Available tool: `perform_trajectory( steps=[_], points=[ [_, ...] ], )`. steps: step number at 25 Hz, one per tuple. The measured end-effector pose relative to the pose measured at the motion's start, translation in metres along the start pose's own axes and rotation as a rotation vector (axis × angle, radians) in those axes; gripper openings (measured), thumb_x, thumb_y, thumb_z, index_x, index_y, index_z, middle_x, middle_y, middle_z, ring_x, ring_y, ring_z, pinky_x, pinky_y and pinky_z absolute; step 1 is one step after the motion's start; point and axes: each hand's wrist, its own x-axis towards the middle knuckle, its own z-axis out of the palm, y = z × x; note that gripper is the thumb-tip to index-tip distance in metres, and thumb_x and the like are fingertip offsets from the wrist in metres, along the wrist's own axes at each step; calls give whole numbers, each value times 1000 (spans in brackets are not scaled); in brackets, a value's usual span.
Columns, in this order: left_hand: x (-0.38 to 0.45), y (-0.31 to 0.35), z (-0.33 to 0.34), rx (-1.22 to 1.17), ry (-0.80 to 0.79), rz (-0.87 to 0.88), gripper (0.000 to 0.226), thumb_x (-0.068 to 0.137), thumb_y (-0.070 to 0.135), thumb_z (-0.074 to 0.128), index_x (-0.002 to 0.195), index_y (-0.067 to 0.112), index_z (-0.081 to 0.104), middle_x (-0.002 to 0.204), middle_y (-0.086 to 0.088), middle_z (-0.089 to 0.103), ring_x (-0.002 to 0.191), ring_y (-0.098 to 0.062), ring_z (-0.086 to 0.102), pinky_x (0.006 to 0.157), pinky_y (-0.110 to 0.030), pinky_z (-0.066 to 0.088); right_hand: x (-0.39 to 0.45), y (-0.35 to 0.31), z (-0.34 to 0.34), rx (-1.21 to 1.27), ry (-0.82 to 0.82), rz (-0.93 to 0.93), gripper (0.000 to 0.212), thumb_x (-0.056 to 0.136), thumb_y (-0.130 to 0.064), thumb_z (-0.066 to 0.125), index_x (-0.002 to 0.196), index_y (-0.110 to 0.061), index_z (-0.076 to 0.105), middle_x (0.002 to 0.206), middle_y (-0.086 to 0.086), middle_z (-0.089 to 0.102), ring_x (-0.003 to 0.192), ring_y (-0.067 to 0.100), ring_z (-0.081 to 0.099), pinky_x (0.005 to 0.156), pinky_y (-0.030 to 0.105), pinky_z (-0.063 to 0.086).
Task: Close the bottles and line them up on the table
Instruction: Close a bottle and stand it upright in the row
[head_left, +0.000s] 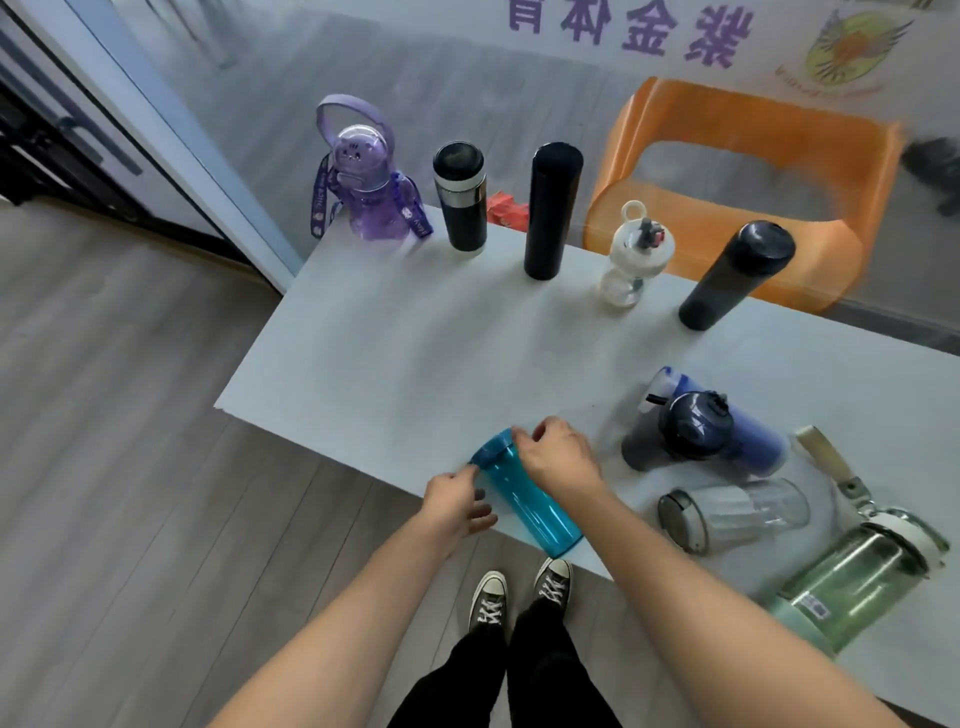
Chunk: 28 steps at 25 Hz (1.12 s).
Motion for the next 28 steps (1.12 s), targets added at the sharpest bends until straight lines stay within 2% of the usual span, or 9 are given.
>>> perform_trajectory(
  steps=[3,6,9,13,15,18,20,23,28],
  points=[
    [12,6,2,-40,-28,-57,40,99,33,51,115,-3,60,110,-21,66,88,-34,66,74,-42,61,13,-13,7,-106,-43,46,67,95,-65,37,121,-8,61,121,17,67,111,36,62,85,41,43],
    [12,13,8,-70,-59,-38,36,99,33,51,115,2,63,105,-20,71,90,-31,70,71,-38,60,19,-17,13,-90,-82,89,67,93,-66,39,120,-9,62,112,16,67,101,34,63,84,39,46],
    [1,27,12,-113,-47,93,31,100,33,51,114,7,62,107,-16,70,91,-29,70,70,-37,59,17,-20,0,62,-66,40,59,92,-63,44,117,-12,61,110,13,69,99,30,66,91,44,55],
    [-22,45,7,-86,-95,346,19,99,26,56,111,12,60,111,-11,69,100,-25,69,81,-40,61,-4,-14,-37,386,-22,-62,44,98,-44,55,127,-12,62,118,6,67,107,22,63,88,32,51],
    [-34,45,7,-9,-104,436,13,97,21,60,109,16,59,115,-10,68,102,-21,68,82,-38,61,-19,-4,-42,495,-3,-63,39,97,-36,59,128,-12,63,118,6,71,106,23,67,92,36,55],
    [-49,39,8,16,-111,510,14,95,15,62,109,17,60,116,-12,67,102,-22,69,80,-36,61,-39,3,-40,587,27,-76,31,96,-26,61,125,-15,66,98,3,75,96,27,73,95,49,58],
    [-63,42,6,39,-115,571,18,94,16,63,112,18,62,117,-9,67,104,-23,68,83,-38,61,-49,2,-44,630,55,-99,30,96,-25,61,123,-16,67,92,1,75,91,24,74,93,50,59],
    [-88,54,6,48,-154,661,21,94,19,64,114,22,64,112,-1,68,104,-18,68,88,-41,60,-68,-5,-65,678,138,-138,31,94,-31,65,123,-21,68,107,3,76,99,20,71,96,46,58],
    [-130,84,33,93,-295,846,23,93,21,66,117,21,64,106,3,70,101,-18,69,88,-40,60,-96,-8,-120,778,333,-235,40,96,-30,65,133,-14,63,123,3,71,112,22,67,103,42,55]
  ],
)
